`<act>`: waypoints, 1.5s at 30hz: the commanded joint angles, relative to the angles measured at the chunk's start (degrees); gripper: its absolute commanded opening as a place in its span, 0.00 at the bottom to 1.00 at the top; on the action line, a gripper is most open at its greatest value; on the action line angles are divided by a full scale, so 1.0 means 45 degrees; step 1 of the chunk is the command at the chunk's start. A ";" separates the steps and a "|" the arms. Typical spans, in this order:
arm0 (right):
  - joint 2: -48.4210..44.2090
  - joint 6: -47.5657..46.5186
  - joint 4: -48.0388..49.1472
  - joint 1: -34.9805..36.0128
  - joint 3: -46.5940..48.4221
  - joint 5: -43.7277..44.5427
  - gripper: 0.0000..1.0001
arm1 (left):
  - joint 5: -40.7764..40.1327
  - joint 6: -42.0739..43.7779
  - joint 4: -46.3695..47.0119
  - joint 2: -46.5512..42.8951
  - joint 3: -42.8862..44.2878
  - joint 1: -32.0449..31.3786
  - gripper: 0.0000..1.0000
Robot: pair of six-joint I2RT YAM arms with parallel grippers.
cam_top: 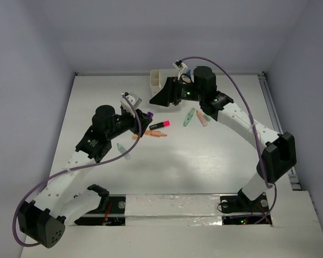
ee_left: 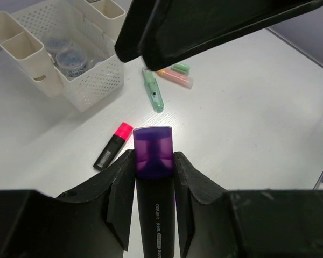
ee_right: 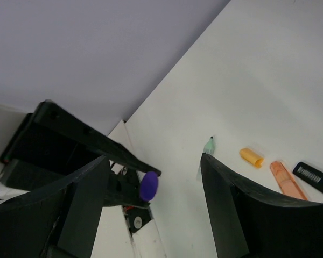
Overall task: Sort the stationery into containers
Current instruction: Place the pen in the storage box.
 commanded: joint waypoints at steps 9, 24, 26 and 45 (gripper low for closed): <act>-0.0580 -0.0338 -0.1470 0.0914 -0.0387 -0.0107 0.74 | -0.0166 0.0515 0.0268 0.0031 0.0327 -0.0235 0.00; -0.0072 -0.0084 -0.1784 0.1424 -0.0464 0.0127 0.63 | -0.0341 0.0671 0.0209 -0.0183 0.0308 -0.0585 0.00; -0.0052 -0.0045 -0.1784 0.1424 -0.0581 0.0069 0.59 | -0.0361 0.0671 0.0229 -0.0242 0.0288 -0.0586 0.00; -0.0266 0.0189 -0.1707 0.1424 -0.0992 0.0361 0.00 | -0.0947 0.0769 0.0151 -0.0437 0.0268 -0.0938 0.03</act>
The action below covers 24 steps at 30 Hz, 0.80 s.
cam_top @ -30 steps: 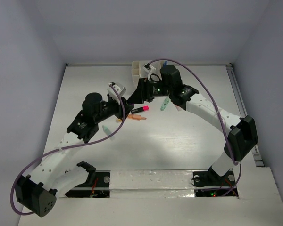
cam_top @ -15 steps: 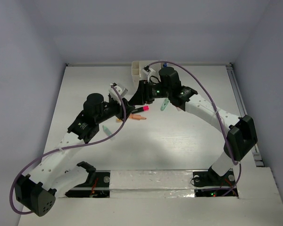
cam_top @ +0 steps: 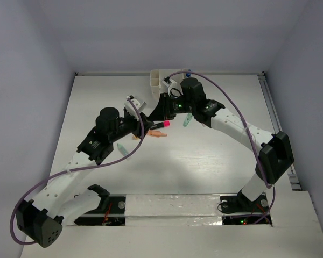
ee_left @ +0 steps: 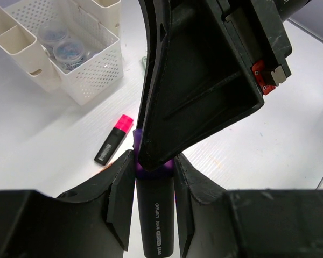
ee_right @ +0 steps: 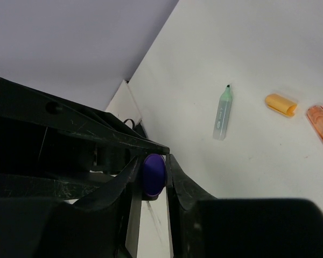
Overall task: Sort the stationery into containers
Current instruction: Place the pen in the storage box.
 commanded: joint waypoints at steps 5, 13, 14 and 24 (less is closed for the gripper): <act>-0.0390 0.0590 0.1221 -0.0179 -0.0376 0.0708 0.00 | -0.0053 0.0040 0.0884 -0.0511 0.0210 -0.0098 0.48; 0.0273 0.1001 0.1927 -0.1819 0.0599 0.1296 0.00 | -0.0423 -0.0058 0.0846 -0.1173 0.0093 -0.0098 0.99; 0.0487 0.0962 0.1888 -0.2227 0.0755 0.1451 0.00 | -0.0482 -0.0077 0.0865 -0.1272 0.0093 -0.0098 0.99; 0.1250 -0.1731 0.0717 -0.4299 0.2376 0.6020 0.00 | -0.2824 -0.1386 0.1041 -0.2014 0.0073 -0.0098 0.99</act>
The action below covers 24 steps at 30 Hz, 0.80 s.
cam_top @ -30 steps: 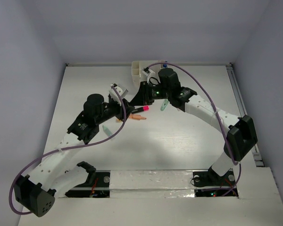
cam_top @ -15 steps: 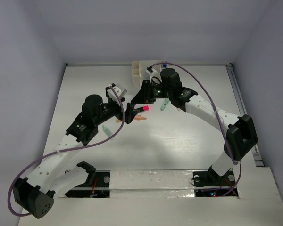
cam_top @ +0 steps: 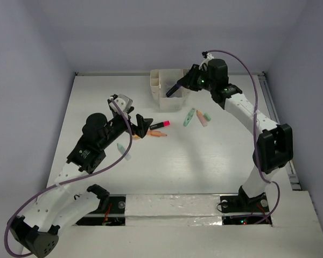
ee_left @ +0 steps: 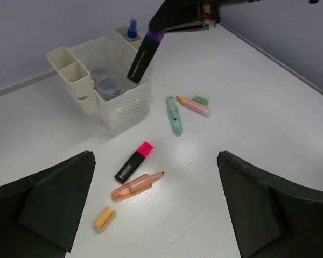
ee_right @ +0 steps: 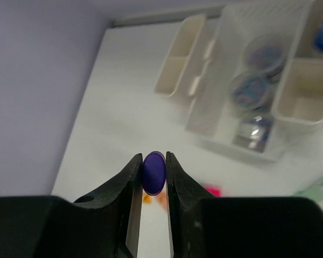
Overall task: Sort the stationery into containers
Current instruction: Place the pen in the storage box.
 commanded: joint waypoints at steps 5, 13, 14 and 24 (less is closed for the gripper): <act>0.0830 -0.2791 -0.0796 -0.0757 0.2275 0.3952 0.00 | -0.2263 -0.0682 0.0482 -0.0515 -0.0005 -0.0073 0.99; 0.2529 -0.4454 -0.2086 -0.0874 0.4654 0.5306 0.00 | -0.2479 -0.0741 0.0170 -0.0203 0.0190 -0.0073 0.99; 0.2724 -0.4610 -0.2397 -0.0874 0.4911 0.5364 0.00 | -0.2479 -0.0741 0.0169 -0.0184 0.0190 -0.0073 0.99; 0.4035 -0.4944 -0.2888 -0.0874 0.5812 0.5249 0.00 | -0.3045 -0.0604 0.0013 0.0168 0.0229 -0.0073 0.99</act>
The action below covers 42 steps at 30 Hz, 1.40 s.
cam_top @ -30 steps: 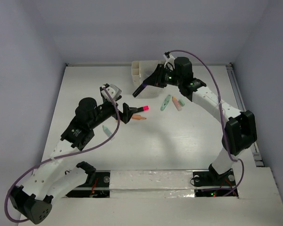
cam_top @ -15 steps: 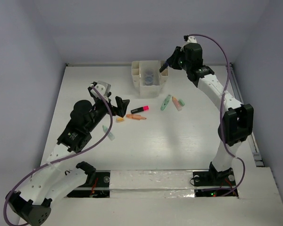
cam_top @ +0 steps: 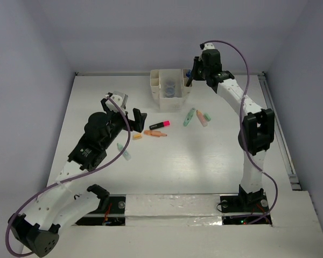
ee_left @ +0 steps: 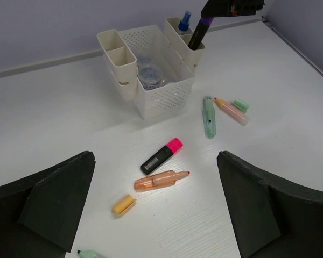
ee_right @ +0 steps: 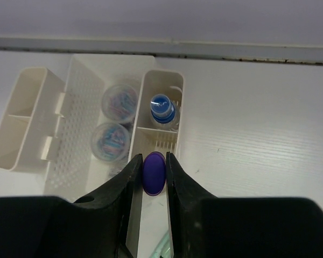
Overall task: Sort the stationery into containers
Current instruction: Place the pen in the storage box, then pick up the pen from the center of the board.
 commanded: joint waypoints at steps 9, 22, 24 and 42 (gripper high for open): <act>0.0092 -0.0378 -0.0334 -0.0049 0.0911 -0.0559 0.49 | -0.0345 -0.0012 0.0251 0.0233 0.0230 -0.0073 0.99; -0.3461 0.0129 -0.0375 0.1507 -0.2891 -0.3468 0.29 | -0.0521 -0.0012 0.0154 0.0331 0.0288 -0.0073 0.99; -0.3775 0.0285 -0.0471 0.2272 -0.3945 -0.3237 0.17 | -0.0579 -0.0012 0.0154 0.0272 0.0288 -0.0073 0.99; -0.1590 0.3567 0.1385 0.4092 -0.7019 -0.3958 0.61 | -0.0053 -0.0324 0.0114 -0.0412 0.0366 -0.0073 0.99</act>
